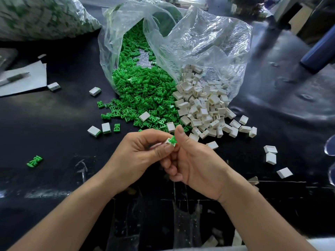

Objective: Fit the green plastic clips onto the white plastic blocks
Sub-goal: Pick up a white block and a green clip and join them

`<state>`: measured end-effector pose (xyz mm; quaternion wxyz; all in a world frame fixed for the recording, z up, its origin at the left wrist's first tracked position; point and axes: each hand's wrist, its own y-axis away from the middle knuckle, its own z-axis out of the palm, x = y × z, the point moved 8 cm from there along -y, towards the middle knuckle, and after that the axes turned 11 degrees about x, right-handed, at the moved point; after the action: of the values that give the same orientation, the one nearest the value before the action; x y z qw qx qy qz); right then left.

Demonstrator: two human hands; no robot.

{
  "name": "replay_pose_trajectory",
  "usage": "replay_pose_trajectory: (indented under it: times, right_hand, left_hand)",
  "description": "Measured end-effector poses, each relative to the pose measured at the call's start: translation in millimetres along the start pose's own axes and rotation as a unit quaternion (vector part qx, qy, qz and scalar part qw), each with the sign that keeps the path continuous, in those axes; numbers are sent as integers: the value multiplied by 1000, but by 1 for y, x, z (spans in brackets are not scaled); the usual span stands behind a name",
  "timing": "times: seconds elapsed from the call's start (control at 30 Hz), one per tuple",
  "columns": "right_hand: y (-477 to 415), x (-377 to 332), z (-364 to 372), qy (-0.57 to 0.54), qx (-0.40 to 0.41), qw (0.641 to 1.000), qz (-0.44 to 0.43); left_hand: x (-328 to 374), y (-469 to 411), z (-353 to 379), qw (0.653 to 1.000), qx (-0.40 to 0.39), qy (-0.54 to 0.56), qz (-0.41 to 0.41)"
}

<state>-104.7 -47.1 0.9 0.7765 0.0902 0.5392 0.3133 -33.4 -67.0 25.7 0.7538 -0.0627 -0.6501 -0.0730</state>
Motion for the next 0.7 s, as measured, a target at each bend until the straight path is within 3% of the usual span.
replay_pose_trajectory:
  times: [0.13,0.3,0.53,0.7]
  right_hand:
    - [0,-3,-1,4,11,1000,-25]
    - [1,0,1,31,4,999,-24]
    - [-2,3,-7,126,69,988,-58]
    - [-2,6,-4,90,44,994,-37]
  left_hand:
    - [0,-1,-2,999,22,31,2]
    - [1,1,3,999,-7,23,24]
    - [3,2,4,998,0,-5,56]
    - [3,4,3,998,22,-8,64]
